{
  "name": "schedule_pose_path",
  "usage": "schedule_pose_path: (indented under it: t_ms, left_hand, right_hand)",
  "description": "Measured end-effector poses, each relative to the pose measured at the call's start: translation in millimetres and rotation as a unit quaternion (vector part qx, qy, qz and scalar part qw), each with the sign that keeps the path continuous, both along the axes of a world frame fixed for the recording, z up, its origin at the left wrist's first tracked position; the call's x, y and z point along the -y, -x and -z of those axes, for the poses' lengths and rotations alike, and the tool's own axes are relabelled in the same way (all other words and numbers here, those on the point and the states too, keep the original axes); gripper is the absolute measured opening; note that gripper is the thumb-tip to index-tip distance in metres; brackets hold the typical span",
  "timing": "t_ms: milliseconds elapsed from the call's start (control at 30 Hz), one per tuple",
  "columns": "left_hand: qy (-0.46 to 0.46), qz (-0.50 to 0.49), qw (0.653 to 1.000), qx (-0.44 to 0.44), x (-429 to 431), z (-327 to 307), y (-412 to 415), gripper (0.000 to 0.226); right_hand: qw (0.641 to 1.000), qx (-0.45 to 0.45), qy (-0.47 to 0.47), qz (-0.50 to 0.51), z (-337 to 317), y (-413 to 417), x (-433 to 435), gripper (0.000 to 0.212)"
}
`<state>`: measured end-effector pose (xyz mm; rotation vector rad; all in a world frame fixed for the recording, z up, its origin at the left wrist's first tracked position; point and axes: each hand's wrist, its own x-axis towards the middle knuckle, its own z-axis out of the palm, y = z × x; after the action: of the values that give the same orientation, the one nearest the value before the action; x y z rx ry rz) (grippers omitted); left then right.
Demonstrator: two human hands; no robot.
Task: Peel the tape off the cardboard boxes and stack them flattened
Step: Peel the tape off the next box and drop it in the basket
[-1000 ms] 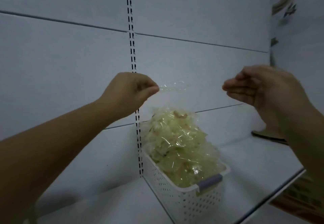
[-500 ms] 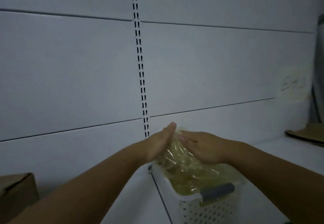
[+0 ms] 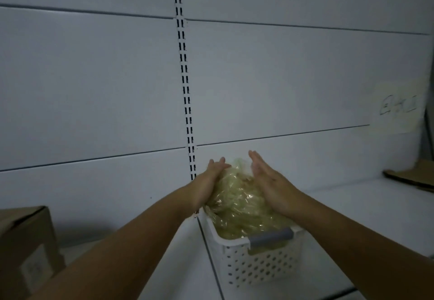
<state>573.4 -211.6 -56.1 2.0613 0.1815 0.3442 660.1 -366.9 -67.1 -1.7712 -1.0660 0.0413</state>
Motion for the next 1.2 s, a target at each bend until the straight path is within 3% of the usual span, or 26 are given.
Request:
schedule_pose_path:
  t_ms: [100, 233, 367, 467, 700, 767, 867, 933, 1033, 1067, 1133, 1200]
  left_hand:
    - [-0.029, 0.016, 0.999, 0.032, -4, -6, 0, 0.039]
    - [-0.061, 0.013, 0.998, 0.019, -3, -18, 5, 0.046]
    - [-0.22, -0.025, 0.974, -0.043, -3, -30, 8, 0.058]
    - [-0.264, -0.02, 0.963, -0.046, -6, -27, 13, 0.064]
    - [-0.094, 0.004, 0.995, 0.02, -11, -23, 19, 0.08]
    - [-0.054, 0.009, 0.998, 0.014, -13, -22, 17, 0.074]
    - [0.104, -0.022, 0.992, 0.064, -18, -26, 12, 0.061]
    - [0.039, -0.097, 0.992, 0.07, -21, -33, 13, 0.056]
    - [-0.243, -0.167, 0.955, -0.024, -30, -35, 18, 0.056]
    - [-0.291, -0.167, 0.941, -0.038, -32, -37, 22, 0.055]
    - [-0.31, -0.165, 0.936, -0.026, -35, -48, 37, 0.053]
    - [-0.316, -0.182, 0.931, -0.001, -40, -65, 58, 0.048]
  right_hand:
    - [0.989, 0.057, -0.117, 0.076, -4, -2, 8, 0.042]
    - [0.972, 0.209, -0.035, 0.097, -12, -4, 16, 0.036]
    - [0.958, 0.274, 0.054, 0.067, -33, 0, 14, 0.042]
    - [0.95, 0.293, 0.088, 0.055, -43, 4, 9, 0.047]
    - [0.945, 0.277, 0.174, -0.007, -25, 12, 4, 0.067]
    - [0.941, 0.276, 0.193, -0.012, -26, 10, 5, 0.079]
    - [0.934, 0.279, 0.221, -0.003, -24, 9, 8, 0.086]
    - [0.94, 0.261, 0.217, -0.014, -24, 10, 11, 0.087]
    - [0.971, 0.203, 0.124, -0.018, -39, 17, 11, 0.088]
    - [0.98, 0.189, 0.07, 0.003, -49, 18, 8, 0.085]
    - [0.977, 0.207, -0.009, 0.058, -70, 24, 0, 0.07]
    - [0.955, 0.281, -0.035, 0.09, -88, 35, -12, 0.046]
